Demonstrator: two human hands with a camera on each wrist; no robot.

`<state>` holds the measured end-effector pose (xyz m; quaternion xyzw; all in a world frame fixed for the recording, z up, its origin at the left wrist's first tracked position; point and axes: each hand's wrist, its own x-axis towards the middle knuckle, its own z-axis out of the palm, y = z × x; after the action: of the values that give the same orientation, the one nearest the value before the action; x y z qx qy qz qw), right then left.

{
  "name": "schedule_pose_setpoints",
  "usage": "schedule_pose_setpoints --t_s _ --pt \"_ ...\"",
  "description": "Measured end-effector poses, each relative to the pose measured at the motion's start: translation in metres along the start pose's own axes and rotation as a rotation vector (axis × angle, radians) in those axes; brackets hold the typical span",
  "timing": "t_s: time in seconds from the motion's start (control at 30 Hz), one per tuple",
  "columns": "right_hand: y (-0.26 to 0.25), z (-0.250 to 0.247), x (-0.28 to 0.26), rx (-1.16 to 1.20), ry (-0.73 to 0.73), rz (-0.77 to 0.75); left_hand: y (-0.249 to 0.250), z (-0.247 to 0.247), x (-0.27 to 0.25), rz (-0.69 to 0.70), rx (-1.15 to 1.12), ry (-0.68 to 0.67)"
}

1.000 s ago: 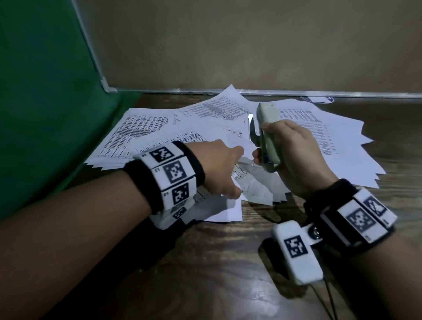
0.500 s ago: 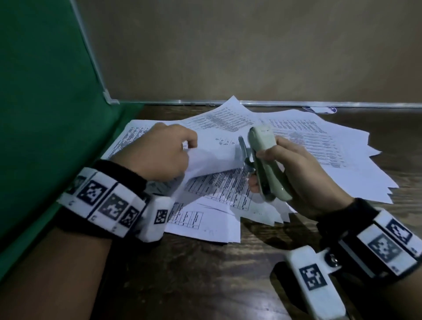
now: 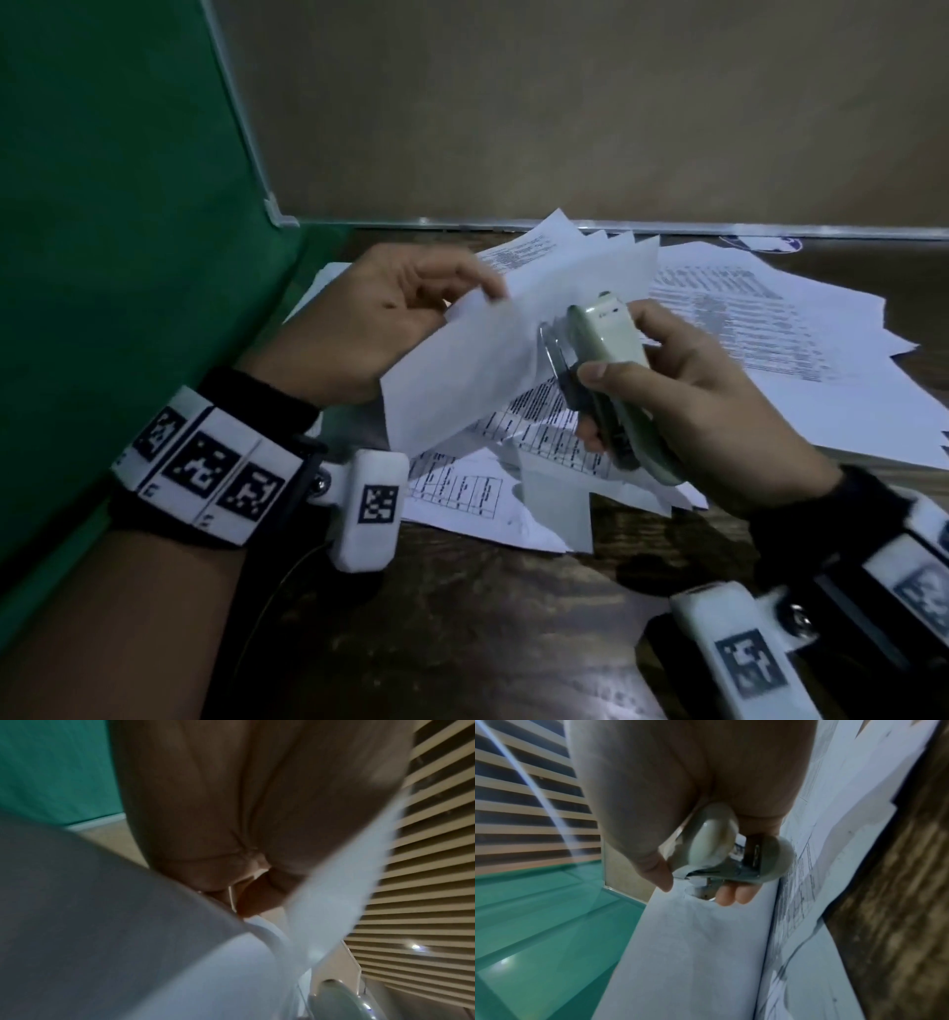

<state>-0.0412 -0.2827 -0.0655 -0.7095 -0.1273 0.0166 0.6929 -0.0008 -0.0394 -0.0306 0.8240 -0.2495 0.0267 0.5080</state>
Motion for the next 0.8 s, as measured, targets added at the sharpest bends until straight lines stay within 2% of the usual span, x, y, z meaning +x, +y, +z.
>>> schedule_pose_setpoints --t_s 0.03,0.13,0.27,0.37,0.57,0.7,0.8 --pt "0.0 0.0 0.001 -0.003 0.005 0.001 0.0 0.002 0.001 -0.026 0.049 0.028" --pt "0.0 -0.002 0.0 -0.032 0.007 0.011 0.003 0.007 -0.001 -0.108 -0.109 0.059" --pt "0.0 -0.002 -0.002 -0.04 0.016 0.023 0.01 0.0 -0.008 -0.098 0.023 0.02" --pt "0.0 -0.003 -0.002 -0.076 0.002 0.015 0.009 -0.007 -0.009 -0.141 -0.004 0.021" --pt "0.001 -0.005 0.001 -0.184 0.007 -0.026 0.011 0.007 -0.008 0.036 -0.034 0.015" --pt "0.002 -0.007 0.0 -0.208 0.026 -0.064 0.008 0.015 -0.008 -0.017 0.014 -0.051" --pt "0.003 -0.009 0.0 -0.32 0.043 -0.11 0.009 0.016 -0.009 -0.068 0.075 -0.119"
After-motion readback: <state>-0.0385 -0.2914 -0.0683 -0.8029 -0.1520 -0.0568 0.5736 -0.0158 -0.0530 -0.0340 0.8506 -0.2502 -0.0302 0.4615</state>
